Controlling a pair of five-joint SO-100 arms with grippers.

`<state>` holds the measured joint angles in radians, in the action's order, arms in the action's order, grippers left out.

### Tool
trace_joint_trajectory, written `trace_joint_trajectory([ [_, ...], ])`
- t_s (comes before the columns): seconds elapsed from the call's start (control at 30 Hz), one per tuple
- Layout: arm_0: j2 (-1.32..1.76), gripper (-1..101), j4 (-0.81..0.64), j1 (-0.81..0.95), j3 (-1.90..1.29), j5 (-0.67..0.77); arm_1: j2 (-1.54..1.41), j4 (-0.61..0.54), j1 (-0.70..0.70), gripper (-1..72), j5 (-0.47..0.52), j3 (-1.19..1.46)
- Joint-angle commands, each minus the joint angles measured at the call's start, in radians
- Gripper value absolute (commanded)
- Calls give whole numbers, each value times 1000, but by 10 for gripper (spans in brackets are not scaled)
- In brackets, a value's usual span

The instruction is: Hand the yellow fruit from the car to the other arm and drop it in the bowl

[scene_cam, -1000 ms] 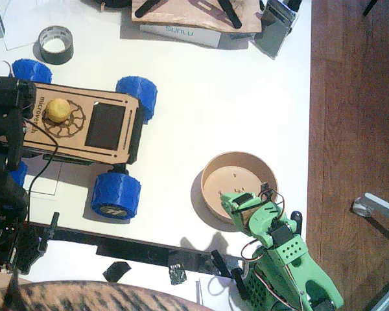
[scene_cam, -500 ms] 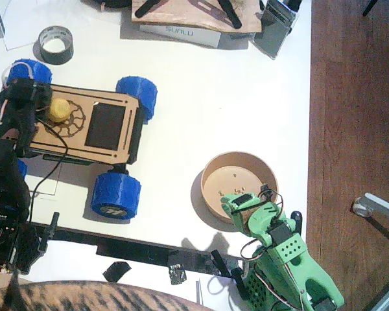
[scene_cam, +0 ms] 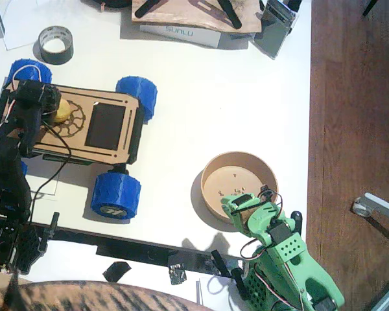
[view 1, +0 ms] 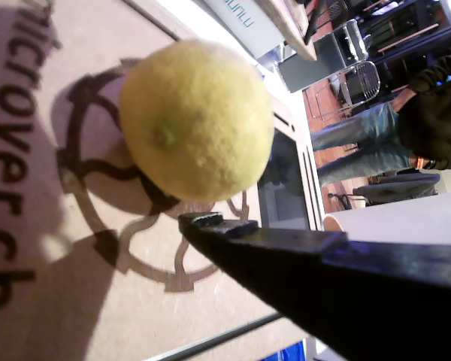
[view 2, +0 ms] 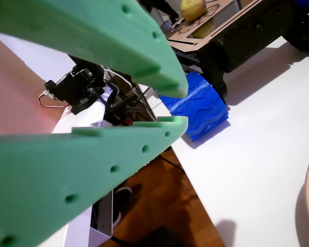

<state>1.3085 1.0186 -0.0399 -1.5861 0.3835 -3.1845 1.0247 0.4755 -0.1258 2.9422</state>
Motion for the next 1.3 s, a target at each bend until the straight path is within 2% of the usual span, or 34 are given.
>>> trace_joint_trajectory([
  [0.0, 5, 412, -15, 8, 48, -6, 5, -3, 2, 1, 3, -57],
  [0.8, -38, 397, -71, 81, 48, -11, -6, -11, 2, 1, 3, -44],
  [0.9, -40, 255, -74, 81, 48, -9, -6, -11, 2, 1, 3, -43],
  [0.97, -41, 59, -75, 81, 48, -9, -6, -11, 0, 1, 3, -43],
  [1.0, -41, 2, -77, 81, 48, -11, -6, -11, 0, 1, 3, -43],
  [1.27, -46, 1, -86, 81, 48, -11, -9, -11, 0, 1, 5, -41],
])
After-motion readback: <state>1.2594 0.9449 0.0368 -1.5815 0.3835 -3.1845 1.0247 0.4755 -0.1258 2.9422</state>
